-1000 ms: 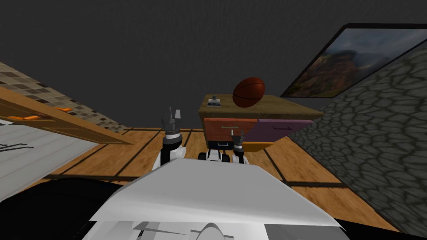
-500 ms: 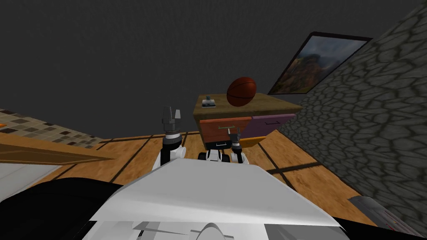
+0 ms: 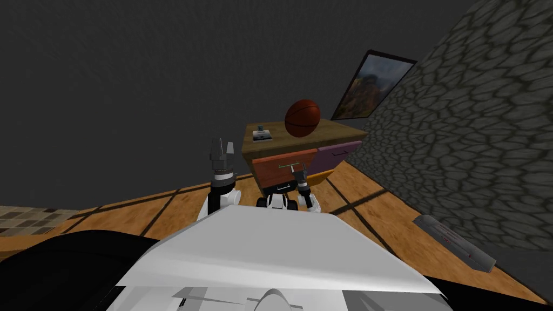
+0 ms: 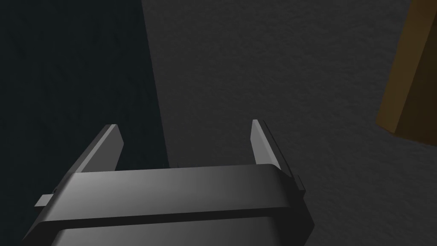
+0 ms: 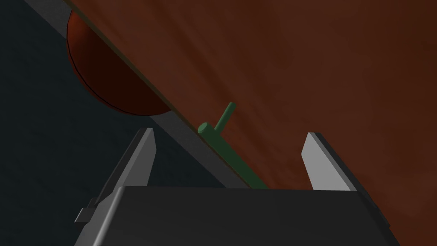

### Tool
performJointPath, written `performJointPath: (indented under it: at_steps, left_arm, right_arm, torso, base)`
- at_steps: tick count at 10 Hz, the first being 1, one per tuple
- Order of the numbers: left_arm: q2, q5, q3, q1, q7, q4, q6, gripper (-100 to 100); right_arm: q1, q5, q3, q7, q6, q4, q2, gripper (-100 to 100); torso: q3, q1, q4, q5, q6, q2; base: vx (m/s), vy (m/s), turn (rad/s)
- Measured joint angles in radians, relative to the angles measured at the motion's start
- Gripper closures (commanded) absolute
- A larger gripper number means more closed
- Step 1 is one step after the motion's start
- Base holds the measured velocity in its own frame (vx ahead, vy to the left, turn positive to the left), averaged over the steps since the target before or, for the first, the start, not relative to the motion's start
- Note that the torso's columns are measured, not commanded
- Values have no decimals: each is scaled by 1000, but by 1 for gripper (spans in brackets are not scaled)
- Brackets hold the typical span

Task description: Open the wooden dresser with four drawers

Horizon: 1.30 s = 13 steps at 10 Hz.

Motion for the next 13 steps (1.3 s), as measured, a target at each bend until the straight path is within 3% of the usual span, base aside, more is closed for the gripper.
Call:
performJointPath:
  at_steps: [5, 6, 13]
  left_arm:
    - [0, 0, 0, 0, 0, 0, 0, 0]
    - [0, 0, 0, 0, 0, 0, 0, 0]
    - [0, 0, 0, -1, 0, 0, 0, 0]
  right_arm:
    - [-63, 109, -5, -116, 3, 30, -1, -100]
    - [-63, 111, -5, -119, 3, 31, -1, 100]
    - [41, -73, -1, 61, -5, -14, -4, 100]
  torso:
    - [0, 1, 0, 0, -1, 0]
    - [-1, -1, -1, 0, -1, -2]
    - [-2, 1, -1, 0, -2, -3]
  base:
    - [-30, 60, -171]
    - [44, -61, 259]
    - [-6, -76, 333]
